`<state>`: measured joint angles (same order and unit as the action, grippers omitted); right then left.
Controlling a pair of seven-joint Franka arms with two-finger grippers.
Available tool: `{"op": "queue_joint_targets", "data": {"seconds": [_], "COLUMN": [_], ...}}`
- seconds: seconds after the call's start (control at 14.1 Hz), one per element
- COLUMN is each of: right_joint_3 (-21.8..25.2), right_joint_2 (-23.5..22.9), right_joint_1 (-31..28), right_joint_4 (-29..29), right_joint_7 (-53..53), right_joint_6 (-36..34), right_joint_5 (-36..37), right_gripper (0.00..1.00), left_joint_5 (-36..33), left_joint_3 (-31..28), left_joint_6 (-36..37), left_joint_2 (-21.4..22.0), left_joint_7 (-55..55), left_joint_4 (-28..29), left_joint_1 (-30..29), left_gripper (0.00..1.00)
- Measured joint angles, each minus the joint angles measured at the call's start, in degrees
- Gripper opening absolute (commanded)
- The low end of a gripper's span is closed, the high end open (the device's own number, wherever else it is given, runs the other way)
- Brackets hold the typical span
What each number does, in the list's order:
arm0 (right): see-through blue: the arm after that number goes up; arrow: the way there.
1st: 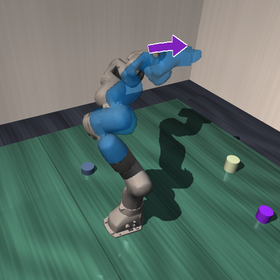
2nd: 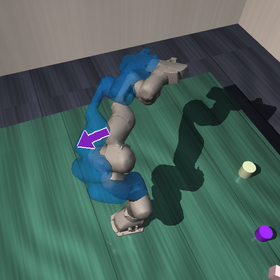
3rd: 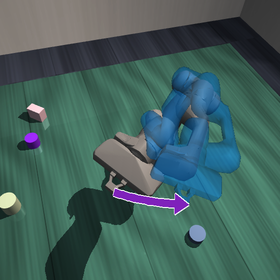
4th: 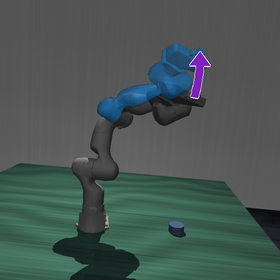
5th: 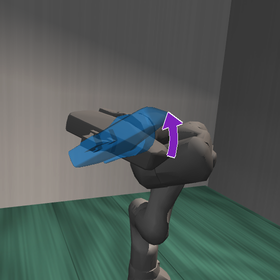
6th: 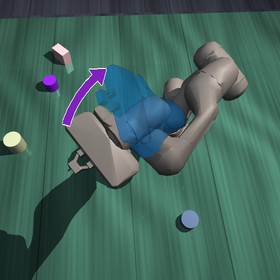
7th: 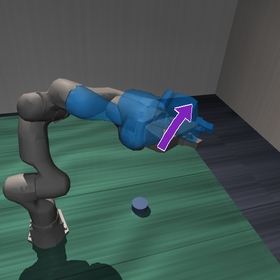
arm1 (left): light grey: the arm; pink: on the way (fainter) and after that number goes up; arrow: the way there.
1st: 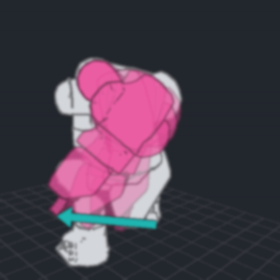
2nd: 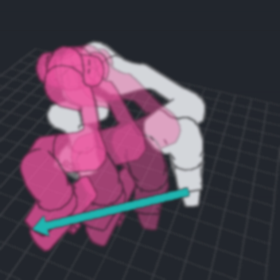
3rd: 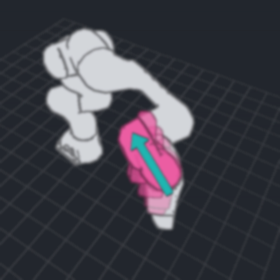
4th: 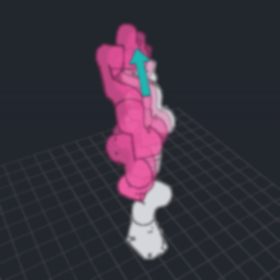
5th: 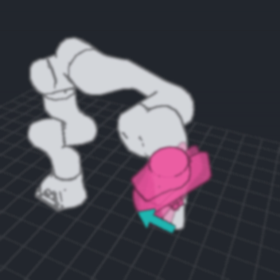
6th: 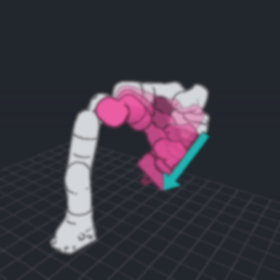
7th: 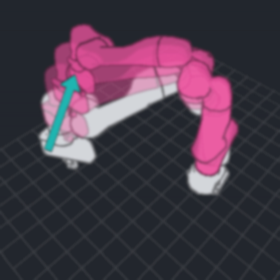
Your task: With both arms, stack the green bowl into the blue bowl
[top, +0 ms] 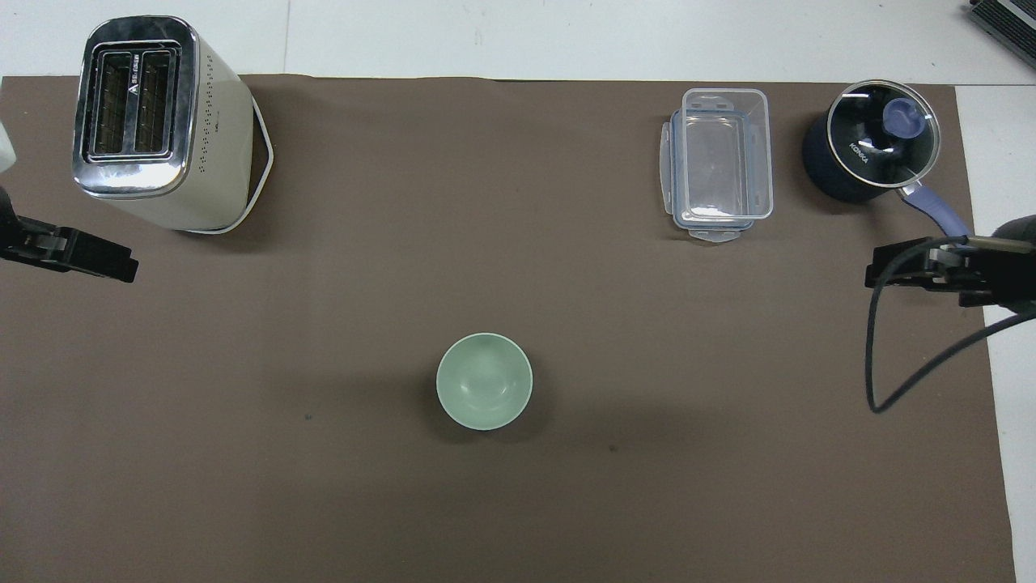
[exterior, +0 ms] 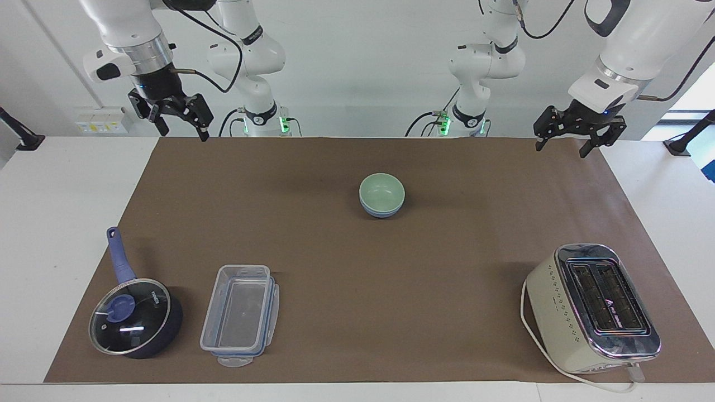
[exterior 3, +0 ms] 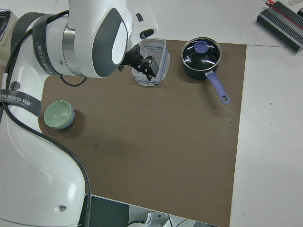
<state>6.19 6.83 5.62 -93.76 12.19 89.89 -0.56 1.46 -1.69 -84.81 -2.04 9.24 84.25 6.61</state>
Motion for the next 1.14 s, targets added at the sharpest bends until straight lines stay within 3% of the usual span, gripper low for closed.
{"op": "queue_joint_targets", "data": {"seconds": [0.5,0.71,1.14], "right_joint_3": [0.5,0.8,0.1], "right_joint_2": [0.2,0.1,-0.5], "right_joint_1": [-1.0,-4.0,-3.8], "right_joint_4": [-0.3,-0.4,-0.3], "right_joint_7": [-3.0,-6.4,-9.2], "right_joint_6": [-2.9,-2.9,-0.8], "right_joint_5": [0.0,0.0,0.1], "right_gripper": [1.0,1.0,1.0], "left_joint_5": [0.0,0.0,0.0], "left_joint_3": [0.0,0.0,0.0], "left_joint_6": [0.0,0.0,0.0], "left_joint_2": [0.0,0.0,0.0], "left_joint_7": [0.0,0.0,0.0], "left_joint_4": [0.0,0.0,0.0], "left_joint_1": [0.0,0.0,0.0], "left_gripper": [1.0,1.0,1.0]}}
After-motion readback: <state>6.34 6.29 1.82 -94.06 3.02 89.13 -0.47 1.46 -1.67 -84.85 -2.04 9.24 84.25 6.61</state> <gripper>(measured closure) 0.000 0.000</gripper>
